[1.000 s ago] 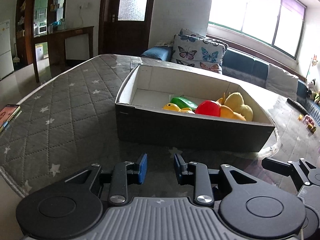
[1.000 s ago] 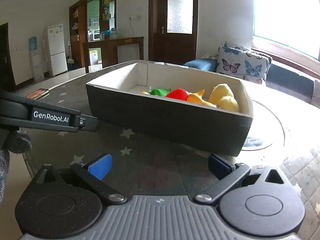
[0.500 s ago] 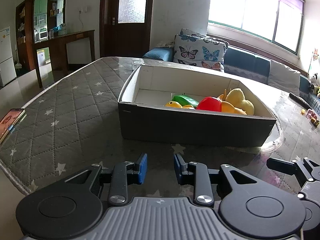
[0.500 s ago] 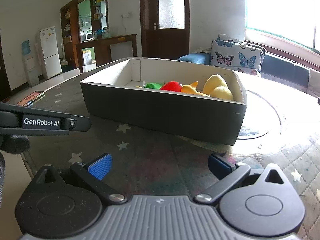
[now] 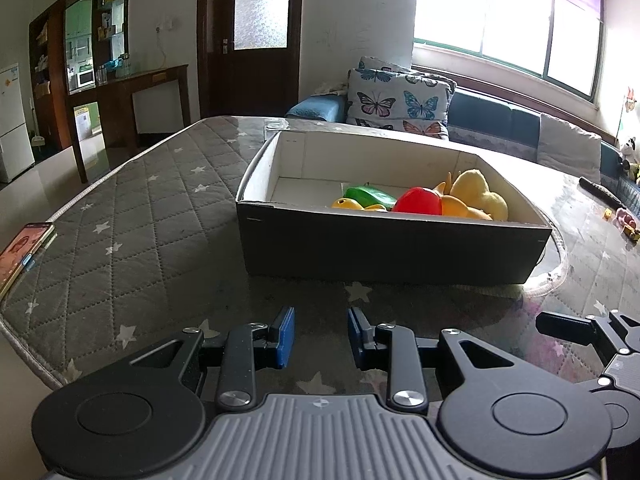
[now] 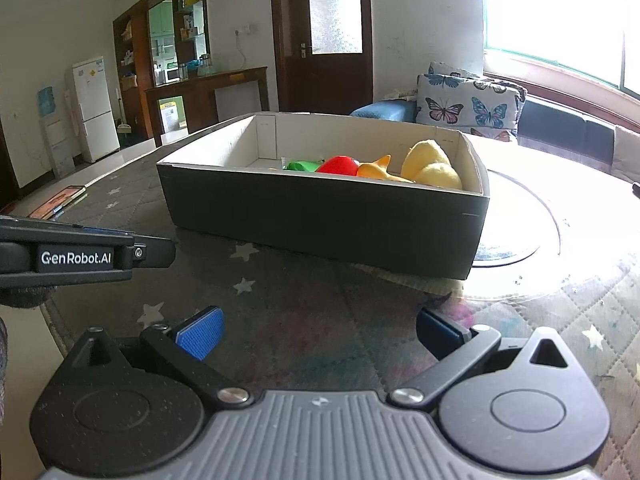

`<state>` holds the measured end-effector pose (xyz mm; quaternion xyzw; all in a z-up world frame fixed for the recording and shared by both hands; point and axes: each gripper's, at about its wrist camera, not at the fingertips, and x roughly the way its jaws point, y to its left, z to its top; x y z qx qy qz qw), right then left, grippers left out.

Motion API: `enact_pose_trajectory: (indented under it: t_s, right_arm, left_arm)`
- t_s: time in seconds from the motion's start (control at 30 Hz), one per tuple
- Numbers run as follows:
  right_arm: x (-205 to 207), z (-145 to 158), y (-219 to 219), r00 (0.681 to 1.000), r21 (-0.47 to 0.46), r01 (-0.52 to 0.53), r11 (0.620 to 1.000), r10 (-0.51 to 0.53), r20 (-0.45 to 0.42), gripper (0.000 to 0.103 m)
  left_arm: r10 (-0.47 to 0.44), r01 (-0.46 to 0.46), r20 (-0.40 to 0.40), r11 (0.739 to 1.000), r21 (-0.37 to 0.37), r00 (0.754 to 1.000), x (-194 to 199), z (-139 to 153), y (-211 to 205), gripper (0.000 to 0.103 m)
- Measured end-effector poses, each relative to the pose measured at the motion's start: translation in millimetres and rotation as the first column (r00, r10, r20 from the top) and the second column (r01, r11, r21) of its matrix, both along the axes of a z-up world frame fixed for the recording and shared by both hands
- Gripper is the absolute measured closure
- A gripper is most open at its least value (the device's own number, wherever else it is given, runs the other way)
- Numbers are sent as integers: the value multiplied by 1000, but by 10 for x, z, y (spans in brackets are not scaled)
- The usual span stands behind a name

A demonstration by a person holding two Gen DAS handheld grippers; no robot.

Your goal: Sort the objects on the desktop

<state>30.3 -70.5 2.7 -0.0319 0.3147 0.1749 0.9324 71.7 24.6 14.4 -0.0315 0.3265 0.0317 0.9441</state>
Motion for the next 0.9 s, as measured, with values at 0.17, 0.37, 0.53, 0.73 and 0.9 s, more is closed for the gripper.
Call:
enact_pose_trajectory:
  t_s: [0.17,0.37,0.53,0.73,0.9]
  right_arm:
    - [-8,-2,7,1000,2,-2,1000,2,0,0]
    - [-18,-1,18,1000,2,-1,1000,1,0,0]
    - [-34,-5,27,1000,-1,-1,1000,1,2,0]
    - [-46,6,26,1000,0,0,1000,0,6,0]
    - [-67,19,31,1000,-1,2,1000,-2,8,0]
  left_arm:
    - [-4,4,2,1000,11,1000,-20,-9,-19,72]
    - [-7,7,1,1000,20,1000,-37,-23,-36,72]
    - [-6,6,3,1000,29,1000,-47,-29,-45,72]
    - [-7,7,7,999,38,1000,-67,-27,-58,72]
    - [-5,5,10,999,42,1000,-80,-22,-64,72]
